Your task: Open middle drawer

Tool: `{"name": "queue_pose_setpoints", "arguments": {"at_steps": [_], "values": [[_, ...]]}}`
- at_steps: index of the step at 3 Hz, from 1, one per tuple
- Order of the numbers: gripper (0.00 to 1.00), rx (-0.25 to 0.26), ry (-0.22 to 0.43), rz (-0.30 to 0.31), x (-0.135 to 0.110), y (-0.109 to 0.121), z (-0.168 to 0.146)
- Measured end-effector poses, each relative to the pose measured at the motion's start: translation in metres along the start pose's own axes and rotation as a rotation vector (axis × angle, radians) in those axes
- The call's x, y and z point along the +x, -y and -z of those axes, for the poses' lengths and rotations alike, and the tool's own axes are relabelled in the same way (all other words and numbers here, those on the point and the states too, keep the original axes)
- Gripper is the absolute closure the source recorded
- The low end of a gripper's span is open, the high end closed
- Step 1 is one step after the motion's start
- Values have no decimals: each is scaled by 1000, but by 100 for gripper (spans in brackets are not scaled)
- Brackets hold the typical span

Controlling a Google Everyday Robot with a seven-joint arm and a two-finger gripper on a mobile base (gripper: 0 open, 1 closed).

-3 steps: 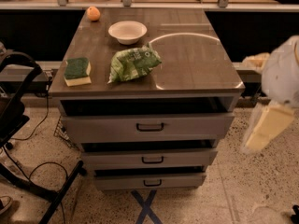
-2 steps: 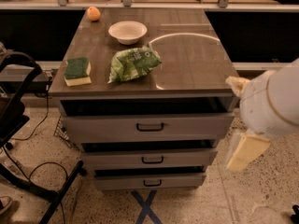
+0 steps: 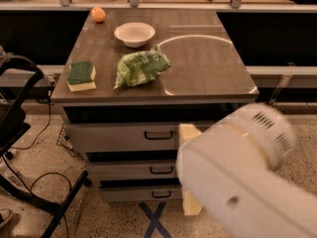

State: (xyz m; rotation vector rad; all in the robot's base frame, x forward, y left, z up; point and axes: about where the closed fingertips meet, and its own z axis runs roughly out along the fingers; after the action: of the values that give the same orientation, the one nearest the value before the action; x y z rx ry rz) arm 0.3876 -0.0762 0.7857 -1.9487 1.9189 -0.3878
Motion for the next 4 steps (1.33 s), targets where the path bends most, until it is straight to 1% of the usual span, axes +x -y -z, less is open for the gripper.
{"name": "queue_pose_setpoints", "arguments": {"at_steps": [1, 2, 3, 4], "values": [[0, -39, -75, 46, 4, -35, -25], [0, -39, -75, 46, 4, -35, -25], [0, -61, -57, 64, -16, -46, -46], [0, -117, -8, 61, -36, -63, -99]]}}
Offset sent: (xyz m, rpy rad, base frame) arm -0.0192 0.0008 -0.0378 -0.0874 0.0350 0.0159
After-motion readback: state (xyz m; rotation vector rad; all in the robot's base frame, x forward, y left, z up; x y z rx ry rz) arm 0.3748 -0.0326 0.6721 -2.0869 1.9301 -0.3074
